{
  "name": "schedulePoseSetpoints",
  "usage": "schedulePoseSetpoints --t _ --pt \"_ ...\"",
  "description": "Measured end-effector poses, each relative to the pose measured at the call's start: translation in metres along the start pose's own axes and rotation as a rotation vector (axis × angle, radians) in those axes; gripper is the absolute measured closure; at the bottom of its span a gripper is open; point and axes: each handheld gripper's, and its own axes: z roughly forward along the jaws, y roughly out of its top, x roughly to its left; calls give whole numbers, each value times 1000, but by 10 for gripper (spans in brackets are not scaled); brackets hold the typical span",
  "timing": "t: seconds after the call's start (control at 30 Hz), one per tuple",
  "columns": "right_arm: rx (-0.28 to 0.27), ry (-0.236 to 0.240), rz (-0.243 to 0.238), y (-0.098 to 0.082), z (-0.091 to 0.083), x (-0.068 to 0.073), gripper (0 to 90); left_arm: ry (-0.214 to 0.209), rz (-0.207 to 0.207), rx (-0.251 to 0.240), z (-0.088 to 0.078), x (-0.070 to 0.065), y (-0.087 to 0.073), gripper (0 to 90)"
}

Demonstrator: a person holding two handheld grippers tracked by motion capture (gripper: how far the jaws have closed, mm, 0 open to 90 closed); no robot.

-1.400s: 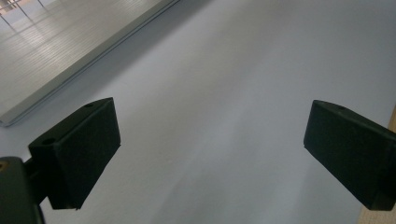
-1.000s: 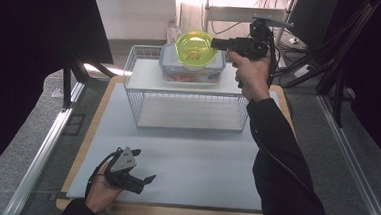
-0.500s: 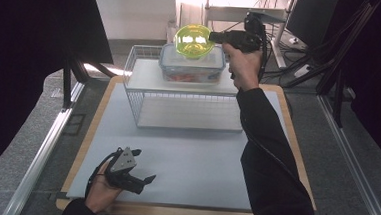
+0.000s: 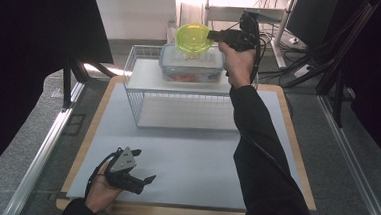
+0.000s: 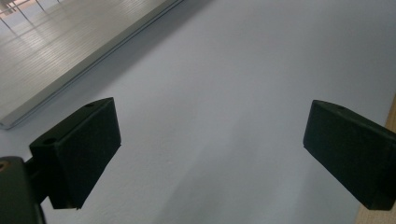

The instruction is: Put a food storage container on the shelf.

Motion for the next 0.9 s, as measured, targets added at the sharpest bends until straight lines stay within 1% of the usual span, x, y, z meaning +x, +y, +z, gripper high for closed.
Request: schedulePoseSetpoints --t 0.07,0.37,0.47,0.5,0.6,0.7,0.77,0.83,0.9 --pt "-6 -16 -14 -1 1 1 726 1 0 -1 0 0 0 41" --pt "-12 -44 -48 -4 5 2 686 1 0 -1 0 0 0 41" --pt "-11 -48 -57 -4 5 3 654 1 0 -2 0 0 0 41" --pt "-11 -45 -57 -4 5 3 636 1 -1 -2 0 0 0 40" --pt "-17 -52 -87 -3 2 3 556 1 0 -2 0 0 0 41" --pt "-23 -45 -117 -2 -3 2 458 1 0 -2 0 0 0 41" --pt "-10 -37 -141 -3 -5 1 411 1 1 0 0 0 0 41" --pt "-15 -37 -163 -3 -9 1 344 1 2 1 0 0 0 41" --pt "-8 -41 -191 -4 -12 1 294 1 2 1 0 -1 0 41"
